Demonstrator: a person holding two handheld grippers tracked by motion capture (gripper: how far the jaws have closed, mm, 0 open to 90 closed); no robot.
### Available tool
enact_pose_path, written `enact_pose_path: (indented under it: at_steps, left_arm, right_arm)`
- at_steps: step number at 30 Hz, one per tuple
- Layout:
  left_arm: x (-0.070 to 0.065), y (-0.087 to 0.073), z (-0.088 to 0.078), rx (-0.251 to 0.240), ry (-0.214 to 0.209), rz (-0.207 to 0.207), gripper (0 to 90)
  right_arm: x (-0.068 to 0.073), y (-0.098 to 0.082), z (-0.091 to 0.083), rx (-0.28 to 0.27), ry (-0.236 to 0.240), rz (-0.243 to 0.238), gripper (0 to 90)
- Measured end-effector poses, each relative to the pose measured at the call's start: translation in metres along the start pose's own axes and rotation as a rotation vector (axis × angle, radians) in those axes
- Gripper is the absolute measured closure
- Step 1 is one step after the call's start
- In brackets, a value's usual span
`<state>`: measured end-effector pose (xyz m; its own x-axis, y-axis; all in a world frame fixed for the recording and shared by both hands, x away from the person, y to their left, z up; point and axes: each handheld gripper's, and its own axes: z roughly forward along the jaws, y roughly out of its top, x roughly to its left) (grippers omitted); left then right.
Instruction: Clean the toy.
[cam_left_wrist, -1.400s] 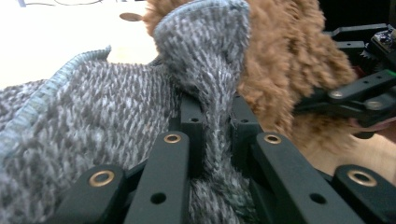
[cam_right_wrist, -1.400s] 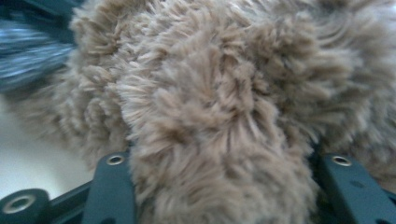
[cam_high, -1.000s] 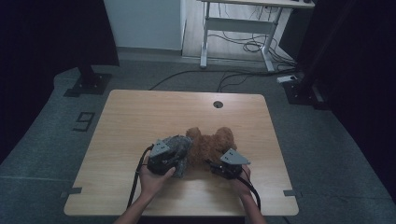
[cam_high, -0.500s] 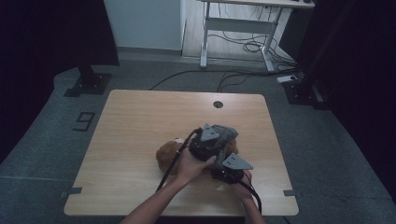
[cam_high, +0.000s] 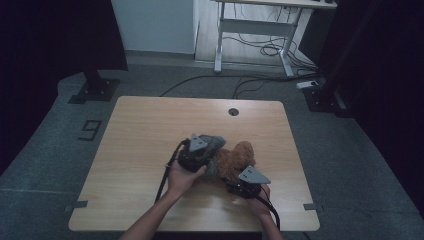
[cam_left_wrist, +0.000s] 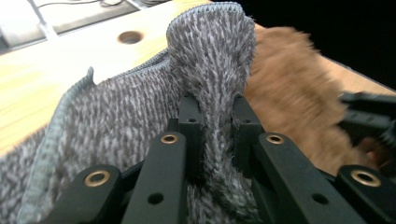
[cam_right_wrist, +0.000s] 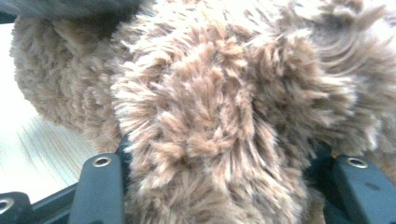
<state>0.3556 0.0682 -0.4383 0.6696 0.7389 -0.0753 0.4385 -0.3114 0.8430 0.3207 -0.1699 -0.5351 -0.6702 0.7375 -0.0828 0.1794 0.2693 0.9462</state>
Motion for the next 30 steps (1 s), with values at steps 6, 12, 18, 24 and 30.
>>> enact_pose_path:
  at_steps: [6, 12, 18, 24, 30]
  left_arm:
    - [0.025, -0.016, -0.030, -0.023, 0.006, -0.038, 78.5]
    - [0.044, -0.036, -0.044, -0.008, 0.074, -0.063, 78.6]
    - [0.068, -0.063, -0.044, 0.025, 0.055, -0.160, 78.5]
    - [0.071, -0.056, -0.047, 0.034, 0.063, -0.165, 78.4]
    - [0.034, -0.018, -0.038, 0.015, 0.029, -0.059, 78.2]
  right_arm:
    - [-0.001, 0.000, 0.001, -0.007, 0.001, 0.009, 38.2]
    - [-0.001, 0.000, 0.001, -0.005, 0.001, 0.014, 38.1]
    - [-0.001, -0.001, 0.001, -0.007, 0.002, 0.012, 37.8]
    - [-0.002, -0.002, 0.001, -0.008, 0.005, 0.032, 37.8]
    - [-0.004, -0.002, 0.001, -0.008, 0.010, 0.053, 37.7]
